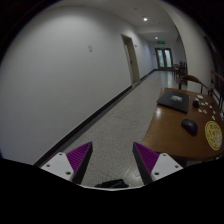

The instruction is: Arrange mouse

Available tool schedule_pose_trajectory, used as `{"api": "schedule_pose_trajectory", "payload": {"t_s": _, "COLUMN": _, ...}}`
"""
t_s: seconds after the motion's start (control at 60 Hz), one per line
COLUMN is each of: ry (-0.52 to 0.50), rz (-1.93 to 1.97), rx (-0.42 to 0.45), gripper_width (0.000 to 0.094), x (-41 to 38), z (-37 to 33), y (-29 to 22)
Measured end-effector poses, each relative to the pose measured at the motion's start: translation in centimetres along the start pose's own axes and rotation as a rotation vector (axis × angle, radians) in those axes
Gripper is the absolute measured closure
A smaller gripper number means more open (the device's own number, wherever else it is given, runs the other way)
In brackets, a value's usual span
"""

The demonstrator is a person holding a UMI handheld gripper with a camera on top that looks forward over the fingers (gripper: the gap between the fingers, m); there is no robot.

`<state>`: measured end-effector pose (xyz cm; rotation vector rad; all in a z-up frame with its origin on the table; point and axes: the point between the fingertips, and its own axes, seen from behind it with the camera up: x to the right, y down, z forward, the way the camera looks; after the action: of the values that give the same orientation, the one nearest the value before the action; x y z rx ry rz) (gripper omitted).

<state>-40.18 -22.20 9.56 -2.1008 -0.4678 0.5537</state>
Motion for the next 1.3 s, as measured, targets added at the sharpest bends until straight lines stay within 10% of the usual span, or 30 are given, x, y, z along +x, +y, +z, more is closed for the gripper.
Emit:
{"api": "schedule_pose_trajectory", "payload": {"t_s": 0.633, "ry": 0.414, "rz": -0.047, "rx": -0.02, "gripper_width": 0.0114, "x": 30.6, "z": 0.4, "y": 1.5}}
{"api": "schedule_pose_trajectory", "payload": {"t_s": 1.117, "ry": 0.449, "rz": 0.051, "rx": -0.067, "gripper_width": 0.0159, "x": 41.3, "z": 9.2, "y": -2.2}}
{"api": "schedule_pose_trajectory", "payload": {"t_s": 1.3, "ry": 0.492, "rz": 0.093, "rx": -0.048, "gripper_width": 0.0479, "x": 42.7, "z": 9.2, "y": -2.4}}
